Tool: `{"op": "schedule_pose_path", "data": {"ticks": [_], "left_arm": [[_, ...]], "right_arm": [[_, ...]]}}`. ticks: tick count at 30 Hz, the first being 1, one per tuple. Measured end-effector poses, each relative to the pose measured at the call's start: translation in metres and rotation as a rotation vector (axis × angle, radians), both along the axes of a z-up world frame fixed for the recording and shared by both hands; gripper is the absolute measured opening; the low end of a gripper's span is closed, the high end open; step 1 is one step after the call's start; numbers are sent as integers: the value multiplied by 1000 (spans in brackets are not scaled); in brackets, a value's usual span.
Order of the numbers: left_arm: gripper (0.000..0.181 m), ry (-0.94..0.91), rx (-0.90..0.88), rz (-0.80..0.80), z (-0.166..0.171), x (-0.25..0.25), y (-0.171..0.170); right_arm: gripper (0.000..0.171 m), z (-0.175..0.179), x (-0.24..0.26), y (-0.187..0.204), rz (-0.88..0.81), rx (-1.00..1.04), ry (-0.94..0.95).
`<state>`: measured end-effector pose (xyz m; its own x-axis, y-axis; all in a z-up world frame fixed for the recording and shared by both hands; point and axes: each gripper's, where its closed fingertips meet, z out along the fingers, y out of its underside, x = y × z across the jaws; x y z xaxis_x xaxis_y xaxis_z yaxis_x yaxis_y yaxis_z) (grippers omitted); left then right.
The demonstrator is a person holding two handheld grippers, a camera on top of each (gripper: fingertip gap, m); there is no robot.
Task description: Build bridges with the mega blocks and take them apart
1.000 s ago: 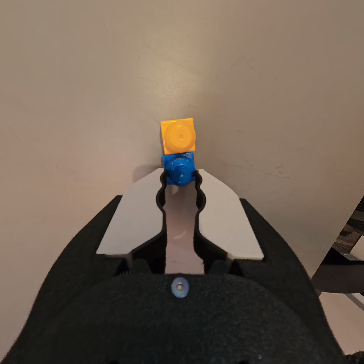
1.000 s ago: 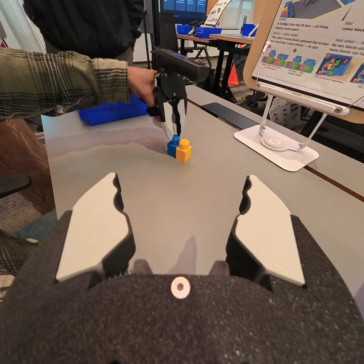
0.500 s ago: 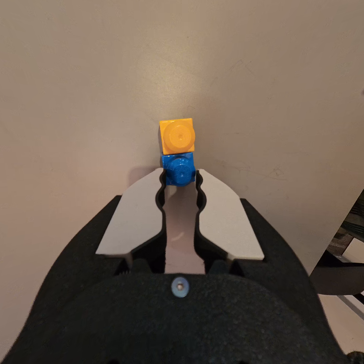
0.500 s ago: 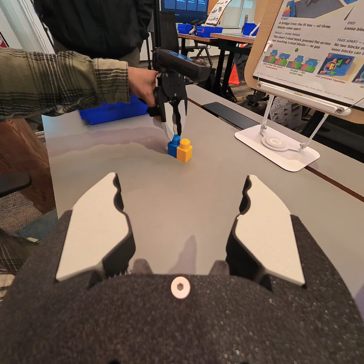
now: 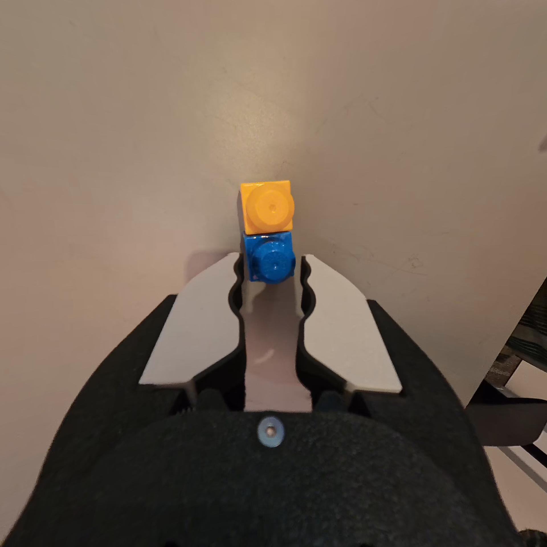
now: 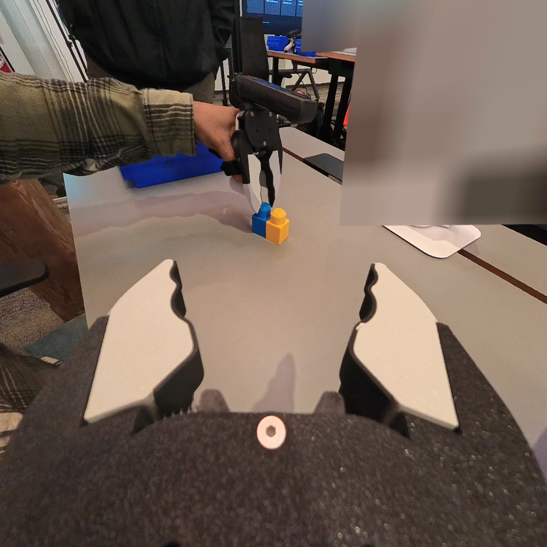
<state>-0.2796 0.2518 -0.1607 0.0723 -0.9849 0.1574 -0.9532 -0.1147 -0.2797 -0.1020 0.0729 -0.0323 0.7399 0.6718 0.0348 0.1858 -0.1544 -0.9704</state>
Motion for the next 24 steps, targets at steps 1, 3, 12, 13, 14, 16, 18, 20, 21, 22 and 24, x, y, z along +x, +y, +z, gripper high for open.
{"op": "schedule_pose_path", "data": {"ticks": [1, 3, 12, 13, 14, 16, 18, 20, 21, 22, 24], "left_arm": [[38, -5, 0, 1, 1, 0, 0], [45, -16, 6, 8, 3, 1, 1], [79, -271, 117, 190, 92, -59, 15], [77, -307, 140, 238, 107, -80, 20], [74, -329, 170, 293, 120, -105, 26], [72, -333, 231, 418, 138, -164, 38], [64, -316, 251, 536, 145, -223, 43], [60, -297, 252, 659, 143, -276, 44], [57, -285, 246, 712, 139, -300, 42], [52, -268, 247, 760, 134, -321, 40], [50, -215, 277, 842, 120, -358, 37]], "right_arm": [[116, 0, 0, 0, 0, 1, 1], [116, 1, 0, -1, 0, 3, 2], [116, 4, 3, -4, 0, 10, 21], [116, 3, 3, -4, 2, 7, 24], [116, 1, 2, -4, 3, 2, 22], [116, -3, 0, -3, 4, -11, 15], [116, -5, -3, -2, 11, -16, 12], [116, -8, -7, 0, 15, -24, 4], [116, -10, -9, 1, 18, -29, 2], [116, -10, -11, 2, 22, -32, -1], [116, -10, -16, 4, 29, -31, -10]]}}
